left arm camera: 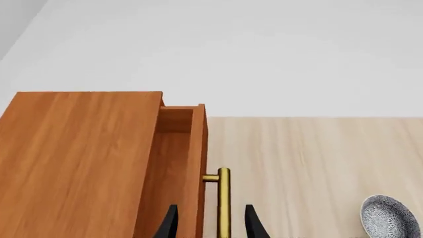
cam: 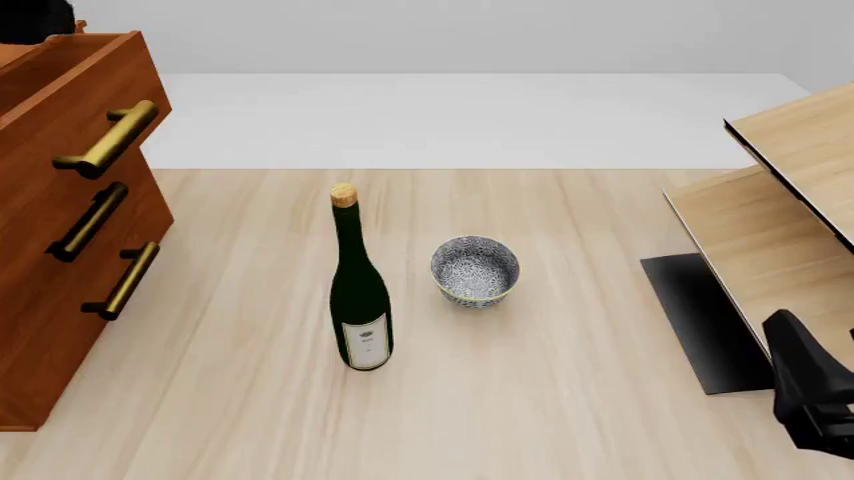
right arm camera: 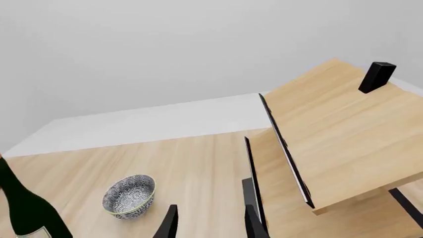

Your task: Close the bottom drawer of the cabinet and open the top drawer.

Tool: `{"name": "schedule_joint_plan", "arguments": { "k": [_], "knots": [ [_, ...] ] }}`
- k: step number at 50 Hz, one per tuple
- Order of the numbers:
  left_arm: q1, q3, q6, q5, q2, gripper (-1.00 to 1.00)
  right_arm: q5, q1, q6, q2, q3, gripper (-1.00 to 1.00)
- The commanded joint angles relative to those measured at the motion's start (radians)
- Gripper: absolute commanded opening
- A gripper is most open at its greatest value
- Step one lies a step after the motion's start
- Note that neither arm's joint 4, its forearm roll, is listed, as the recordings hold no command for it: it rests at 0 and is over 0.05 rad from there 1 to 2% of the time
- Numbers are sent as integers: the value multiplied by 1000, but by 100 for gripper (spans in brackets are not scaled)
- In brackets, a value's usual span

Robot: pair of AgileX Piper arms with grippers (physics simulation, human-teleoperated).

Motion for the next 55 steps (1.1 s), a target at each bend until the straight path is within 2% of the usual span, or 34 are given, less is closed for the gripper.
{"name": "schedule_joint_plan", "arguments": {
  "k": [1,55],
  "knots": [
    [22,37,-12,-8,-1,100,6,1,-2,-7,1,100],
    [60,191,-43,-74,-41,100,7,2,-4,-7,-1,100]
  ]
}}
